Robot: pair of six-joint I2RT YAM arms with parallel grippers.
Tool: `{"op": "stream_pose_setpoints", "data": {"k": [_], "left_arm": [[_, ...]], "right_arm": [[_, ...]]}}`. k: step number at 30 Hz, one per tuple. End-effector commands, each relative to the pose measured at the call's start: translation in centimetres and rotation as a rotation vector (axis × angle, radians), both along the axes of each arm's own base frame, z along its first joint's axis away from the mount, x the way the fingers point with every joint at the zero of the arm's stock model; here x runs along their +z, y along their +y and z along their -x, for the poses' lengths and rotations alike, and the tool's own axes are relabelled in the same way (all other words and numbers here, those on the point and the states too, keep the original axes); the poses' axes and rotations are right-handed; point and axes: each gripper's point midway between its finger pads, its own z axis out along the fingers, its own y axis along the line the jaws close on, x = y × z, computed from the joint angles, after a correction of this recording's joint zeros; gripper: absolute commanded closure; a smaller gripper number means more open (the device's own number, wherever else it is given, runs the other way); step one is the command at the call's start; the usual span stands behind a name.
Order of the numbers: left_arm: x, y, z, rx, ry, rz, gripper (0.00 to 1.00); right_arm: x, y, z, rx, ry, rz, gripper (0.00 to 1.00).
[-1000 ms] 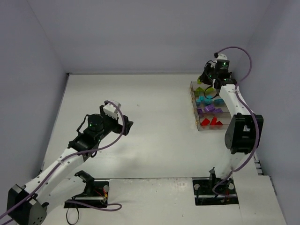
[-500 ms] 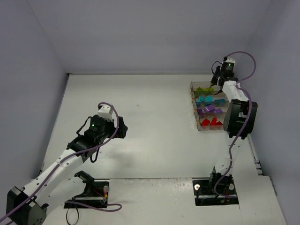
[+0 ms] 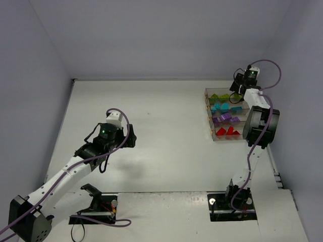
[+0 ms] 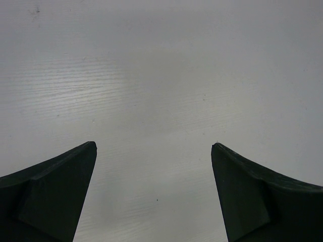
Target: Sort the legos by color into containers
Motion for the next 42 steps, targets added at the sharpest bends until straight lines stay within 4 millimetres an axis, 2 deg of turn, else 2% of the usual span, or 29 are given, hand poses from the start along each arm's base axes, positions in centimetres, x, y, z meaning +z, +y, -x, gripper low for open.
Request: {"op": "stream_pose_setpoints", "data": {"k": [1, 2, 4, 5, 7, 10, 12, 13, 14, 15, 16, 17, 18, 19, 21, 22, 23, 24, 25, 27, 28, 30, 31, 37, 40, 42], "left_arm": [[3.3, 0.3, -1.1, 0.063, -0.073, 0.043, 0.11], [3.4, 0.5, -1.1, 0.072, -0.069, 0.04, 0.11], [3.6, 0.9, -1.1, 0.098, -0.064, 0.035, 0.11], [3.7, 1.1, -0.9, 0.105, -0.059, 0.035, 0.11], [4.0, 1.5, -0.8, 0.127, -0.06, 0.032, 0.11], [4.5, 1.9, -0.4, 0.143, -0.052, 0.029, 0.11], [4.9, 2.2, 0.0, 0.15, -0.049, 0.031, 0.11], [5.1, 2.2, 0.1, 0.15, -0.048, 0.033, 0.11], [5.1, 2.4, 0.4, 0.152, -0.041, 0.029, 0.11], [5.6, 2.6, 0.5, 0.156, -0.049, 0.034, 0.11], [5.8, 2.7, 0.6, 0.159, -0.051, 0.033, 0.11], [5.7, 2.9, 0.8, 0.161, -0.043, 0.027, 0.11], [6.1, 3.1, 1.0, 0.166, -0.049, 0.028, 0.11], [6.6, 3.2, 1.0, 0.166, -0.059, 0.031, 0.11], [7.0, 3.5, 1.4, 0.161, -0.06, 0.018, 0.11], [7.9, 3.6, 1.4, 0.16, -0.075, 0.024, 0.11], [8.2, 3.8, 1.7, 0.159, -0.077, 0.017, 0.11], [8.5, 3.9, 1.8, 0.157, -0.081, 0.015, 0.11], [9.1, 4.1, 2.0, 0.158, -0.087, 0.015, 0.11], [10.1, 4.3, 2.4, 0.157, -0.107, 0.02, 0.11], [10.3, 4.6, 2.6, 0.161, -0.107, 0.017, 0.11], [11.4, 4.8, 2.9, 0.161, -0.132, 0.027, 0.11], [11.5, 4.9, 3.1, 0.16, -0.134, 0.027, 0.11], [12.5, 5.1, 4.1, 0.129, -0.154, 0.038, 0.11], [13.5, 5.2, 4.6, 0.123, -0.17, 0.056, 0.11], [14.2, 5.2, 4.8, 0.122, -0.183, 0.074, 0.11]], "right_arm": [[6.6, -0.8, -1.1, -0.016, -0.146, 0.042, 0.43], [8.1, -0.5, -0.8, -0.008, -0.172, 0.04, 0.42], [8.8, 0.2, 0.0, 0.006, -0.178, 0.027, 0.41], [10.8, 0.7, 0.6, 0.024, -0.21, 0.024, 0.4], [13.1, 2.1, 2.1, 0.069, -0.243, 0.02, 0.39], [15.2, 4.4, 3.6, 0.153, -0.274, 0.023, 0.37], [17.4, 6.0, 5.5, 0.207, -0.309, 0.012, 0.33], [19.7, 7.0, 6.8, 0.229, -0.353, 0.016, 0.31], [19.0, 7.5, 7.8, 0.236, -0.339, -0.002, 0.29], [19.5, 8.2, 8.5, 0.247, -0.35, -0.016, 0.26], [21.4, 9.0, 9.9, 0.261, -0.391, -0.014, 0.24], [20.3, 9.5, 10.9, 0.258, -0.37, -0.038, 0.19], [20.8, 9.9, 11.8, 0.265, -0.383, -0.046, 0.16], [22.5, 10.5, 13.3, 0.279, -0.422, -0.044, 0.14], [22.0, 11.2, 15.1, 0.295, -0.418, -0.068, 0.07], [22.4, 11.5, 15.9, 0.302, -0.429, -0.069, 0.03], [23.9, 11.8, 17.5, 0.311, -0.466, -0.065, 0.0], [23.4, 12.1, 18.5, 0.317, -0.46, -0.075, 0.0], [24.6, 12.5, 20.1, 0.324, -0.486, -0.071, 0.0], [24.9, 12.6, 21.8, 0.321, -0.498, -0.069, 0.0], [25.1, 12.8, 23.4, 0.318, -0.515, -0.066, 0.0], [25.8, 12.9, 24.9, 0.316, -0.545, -0.054, 0.0], [25.5, 13.1, 26.5, 0.321, -0.537, -0.045, 0.0], [26.6, 14.5, 30.8, 0.4, -0.573, -0.007, 0.0], [27.2, 15.4, 32.2, 0.45, -0.594, -0.002, 0.0], [27.8, 15.1, 32.6, 0.433, -0.607, 0.009, 0.0]]}}
